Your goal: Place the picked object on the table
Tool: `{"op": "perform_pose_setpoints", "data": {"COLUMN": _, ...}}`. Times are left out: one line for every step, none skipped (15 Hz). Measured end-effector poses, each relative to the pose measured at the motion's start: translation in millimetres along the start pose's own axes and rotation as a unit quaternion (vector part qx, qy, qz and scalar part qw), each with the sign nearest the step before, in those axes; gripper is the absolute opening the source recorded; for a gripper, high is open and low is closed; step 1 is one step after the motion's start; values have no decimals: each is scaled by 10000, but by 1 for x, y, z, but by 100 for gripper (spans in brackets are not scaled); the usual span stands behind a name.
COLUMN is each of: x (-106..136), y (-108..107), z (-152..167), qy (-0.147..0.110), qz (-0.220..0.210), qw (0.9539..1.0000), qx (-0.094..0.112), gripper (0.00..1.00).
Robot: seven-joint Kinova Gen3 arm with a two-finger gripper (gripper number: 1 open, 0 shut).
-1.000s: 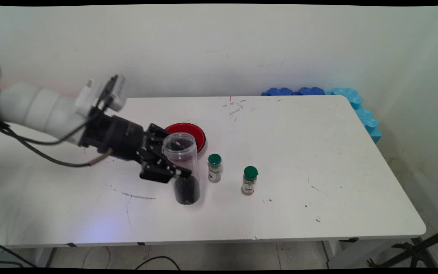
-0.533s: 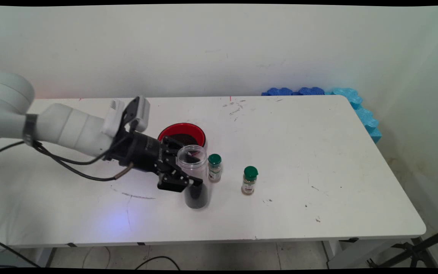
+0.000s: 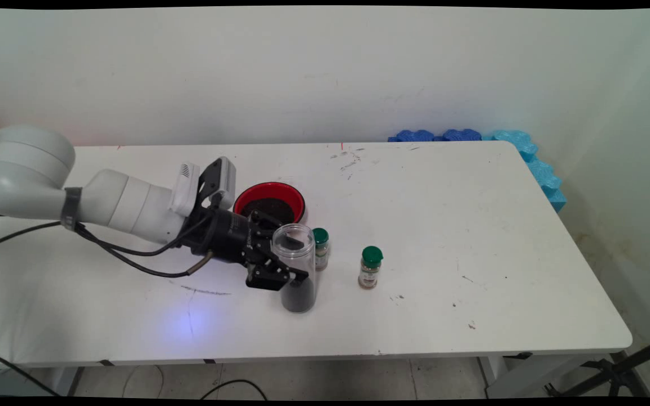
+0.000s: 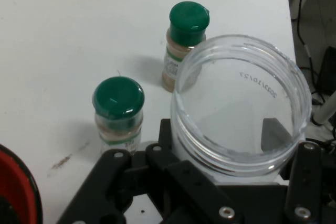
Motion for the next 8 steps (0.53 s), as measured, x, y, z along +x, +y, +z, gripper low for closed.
{"op": "perform_pose_setpoints", "data": {"x": -1, "y": 0, "z": 2, "qy": 1, "qz": -2, "qw": 10000, "qx": 8, "gripper": 0}}
{"op": "perform_pose_setpoints", "data": {"x": -2, "y": -1, "z": 3, "qy": 3, "qz": -5, "qw": 10000, "qx": 15, "gripper": 0}}
{"op": "perform_pose_setpoints", "data": {"x": -3, "y": -1, "z": 4, "qy": 6, "qz": -6, "qw": 10000, "qx": 19, "gripper": 0}}
{"op": "perform_pose_setpoints", "data": {"x": -4, "y": -1, "z": 5, "qy": 9, "qz": -10, "qw": 10000, "qx": 23, "gripper": 0}}
{"op": "perform_pose_setpoints", "data": {"x": -5, "y": -2, "z": 7, "qy": 9, "qz": -17, "qw": 10000, "qx": 25, "gripper": 100}}
{"op": "perform_pose_setpoints", "data": {"x": -5, "y": -2, "z": 7, "qy": 13, "qz": -23, "qw": 10000, "qx": 29, "gripper": 100}}
{"op": "perform_pose_setpoints", "data": {"x": -6, "y": -2, "z": 8, "qy": 11, "qz": -32, "qw": 10000, "qx": 30, "gripper": 100}}
{"op": "perform_pose_setpoints", "data": {"x": -6, "y": -2, "z": 9, "qy": 12, "qz": -46, "qw": 10000, "qx": 29, "gripper": 100}}
